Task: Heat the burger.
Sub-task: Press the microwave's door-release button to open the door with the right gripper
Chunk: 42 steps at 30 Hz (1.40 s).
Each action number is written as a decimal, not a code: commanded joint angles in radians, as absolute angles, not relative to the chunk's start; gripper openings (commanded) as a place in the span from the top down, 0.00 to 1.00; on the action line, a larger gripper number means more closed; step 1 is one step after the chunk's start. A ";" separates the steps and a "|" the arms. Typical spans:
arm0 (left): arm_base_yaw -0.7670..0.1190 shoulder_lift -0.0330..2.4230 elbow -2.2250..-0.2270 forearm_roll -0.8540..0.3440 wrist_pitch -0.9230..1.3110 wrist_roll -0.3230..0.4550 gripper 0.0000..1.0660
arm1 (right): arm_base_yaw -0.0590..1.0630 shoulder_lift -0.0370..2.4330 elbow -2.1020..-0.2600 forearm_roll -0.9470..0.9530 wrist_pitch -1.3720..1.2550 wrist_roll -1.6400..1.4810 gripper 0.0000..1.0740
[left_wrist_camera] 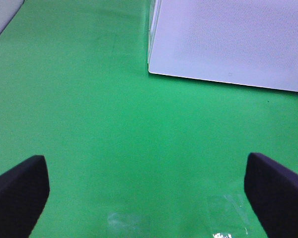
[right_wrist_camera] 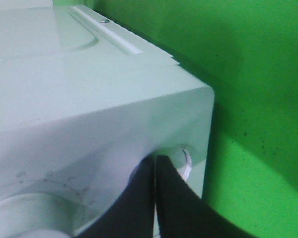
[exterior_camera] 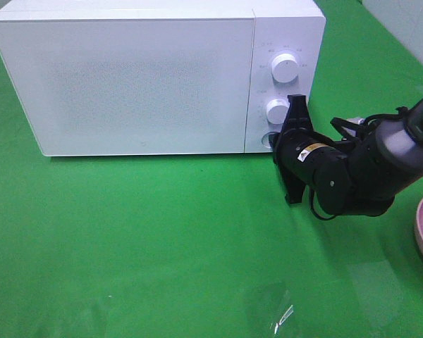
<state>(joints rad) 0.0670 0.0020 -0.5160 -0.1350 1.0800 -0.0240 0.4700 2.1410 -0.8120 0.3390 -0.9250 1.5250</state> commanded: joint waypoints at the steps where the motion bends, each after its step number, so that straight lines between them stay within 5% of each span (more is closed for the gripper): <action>1: 0.070 0.001 -0.515 -0.131 1.065 -0.021 0.05 | 0.466 2.136 -0.840 0.367 -0.991 1.496 1.00; 26: 0.070 0.001 -0.515 -0.131 1.065 -0.021 0.05 | 0.466 2.157 -0.988 0.421 -1.271 1.373 1.00; 42: 0.070 0.001 -0.515 -0.131 1.065 -0.021 0.05 | 0.480 2.154 -0.987 0.388 -1.137 1.401 1.00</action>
